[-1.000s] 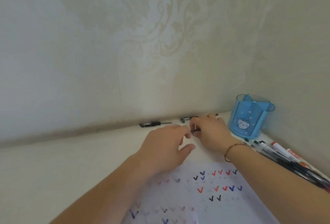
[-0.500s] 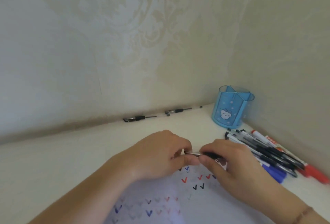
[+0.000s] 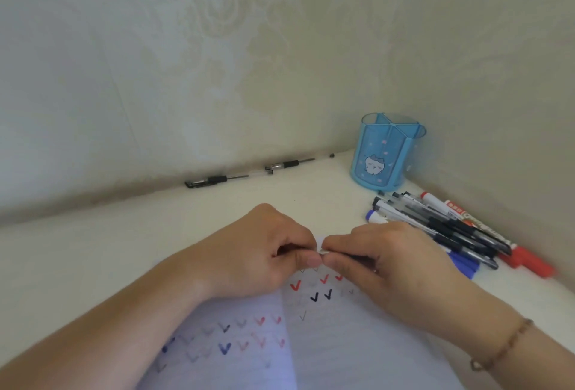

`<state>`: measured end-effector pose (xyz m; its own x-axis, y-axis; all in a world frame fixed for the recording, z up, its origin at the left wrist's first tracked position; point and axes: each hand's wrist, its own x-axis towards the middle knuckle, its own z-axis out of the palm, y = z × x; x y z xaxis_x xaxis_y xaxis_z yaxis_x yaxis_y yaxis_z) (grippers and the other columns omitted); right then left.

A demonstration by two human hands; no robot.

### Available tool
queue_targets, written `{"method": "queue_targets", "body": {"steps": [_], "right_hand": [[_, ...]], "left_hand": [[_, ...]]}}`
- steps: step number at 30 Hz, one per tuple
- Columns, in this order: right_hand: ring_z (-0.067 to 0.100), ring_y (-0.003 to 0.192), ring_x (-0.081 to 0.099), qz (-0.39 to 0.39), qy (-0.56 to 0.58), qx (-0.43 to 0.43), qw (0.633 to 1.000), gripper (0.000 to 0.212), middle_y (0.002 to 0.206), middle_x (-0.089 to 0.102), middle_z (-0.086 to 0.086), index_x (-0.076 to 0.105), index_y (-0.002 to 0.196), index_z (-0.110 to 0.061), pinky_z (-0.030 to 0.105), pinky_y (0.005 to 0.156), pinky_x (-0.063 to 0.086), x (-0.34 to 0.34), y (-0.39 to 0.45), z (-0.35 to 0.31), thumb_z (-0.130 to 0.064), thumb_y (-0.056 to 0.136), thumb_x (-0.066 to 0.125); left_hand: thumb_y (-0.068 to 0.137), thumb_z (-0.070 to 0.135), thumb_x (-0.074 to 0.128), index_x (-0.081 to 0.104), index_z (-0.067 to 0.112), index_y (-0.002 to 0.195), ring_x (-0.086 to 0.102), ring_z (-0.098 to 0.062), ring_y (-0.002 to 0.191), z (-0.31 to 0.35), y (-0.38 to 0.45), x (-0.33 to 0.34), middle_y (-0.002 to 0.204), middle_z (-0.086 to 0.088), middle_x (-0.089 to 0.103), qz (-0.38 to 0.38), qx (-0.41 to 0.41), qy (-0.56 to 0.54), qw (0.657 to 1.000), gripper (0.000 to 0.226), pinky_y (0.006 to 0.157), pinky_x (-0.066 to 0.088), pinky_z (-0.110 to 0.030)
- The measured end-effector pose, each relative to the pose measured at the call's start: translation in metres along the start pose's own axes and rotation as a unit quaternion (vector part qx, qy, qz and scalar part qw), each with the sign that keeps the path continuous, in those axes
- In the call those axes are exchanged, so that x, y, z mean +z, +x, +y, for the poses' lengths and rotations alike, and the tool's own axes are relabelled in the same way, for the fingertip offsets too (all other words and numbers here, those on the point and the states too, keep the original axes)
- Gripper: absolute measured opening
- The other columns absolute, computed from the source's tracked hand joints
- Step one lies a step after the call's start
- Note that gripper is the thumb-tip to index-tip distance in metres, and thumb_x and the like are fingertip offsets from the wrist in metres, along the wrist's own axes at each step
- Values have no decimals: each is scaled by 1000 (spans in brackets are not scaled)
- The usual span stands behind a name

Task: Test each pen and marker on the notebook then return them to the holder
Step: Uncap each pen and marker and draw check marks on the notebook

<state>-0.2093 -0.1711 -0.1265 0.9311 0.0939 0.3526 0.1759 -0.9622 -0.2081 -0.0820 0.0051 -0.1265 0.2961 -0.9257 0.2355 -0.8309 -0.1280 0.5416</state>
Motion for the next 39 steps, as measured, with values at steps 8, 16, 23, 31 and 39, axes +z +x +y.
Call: {"method": "queue_targets", "body": {"steps": [8,16,23,31,39], "right_hand": [[2,70,57,69,64,20,995,24,73,64,-16,69,99,-35,22,62,48,-3,4,16,-51,91,53],[22,68,61,245,474,109,839,24,74,70,2,63,84,-21,37,69,53,-26,4,2,-40,87,49],[20,64,66,145,482,57,862,19,76,73,4,62,92,-29,29,60,55,11,3,-14,-47,86,57],[27,52,60,285,455,74,840,46,70,71,7,45,127,-32,33,53,54,-5,3,-7,-34,84,62],[20,35,44,125,697,137,692,17,50,57,-3,64,75,-21,21,46,37,-40,3,-16,-36,67,64]], "left_hand": [[92,27,60,69,15,80,53,-19,58,0,0,-2,63,1,61,84,-35,-39,995,20,58,46,-38],[86,17,72,74,31,105,64,-13,62,-4,2,-1,71,11,73,92,-105,-98,985,24,66,56,-29],[95,22,60,49,48,135,48,-3,45,-4,1,-6,61,9,64,91,-113,-73,987,49,50,39,-10],[93,28,62,63,29,110,64,-13,60,-9,3,-5,67,10,71,94,-145,-91,981,17,59,47,-20],[63,52,80,72,29,90,68,-7,73,-3,2,-5,81,10,72,109,-149,-153,971,36,68,57,-28]]}}
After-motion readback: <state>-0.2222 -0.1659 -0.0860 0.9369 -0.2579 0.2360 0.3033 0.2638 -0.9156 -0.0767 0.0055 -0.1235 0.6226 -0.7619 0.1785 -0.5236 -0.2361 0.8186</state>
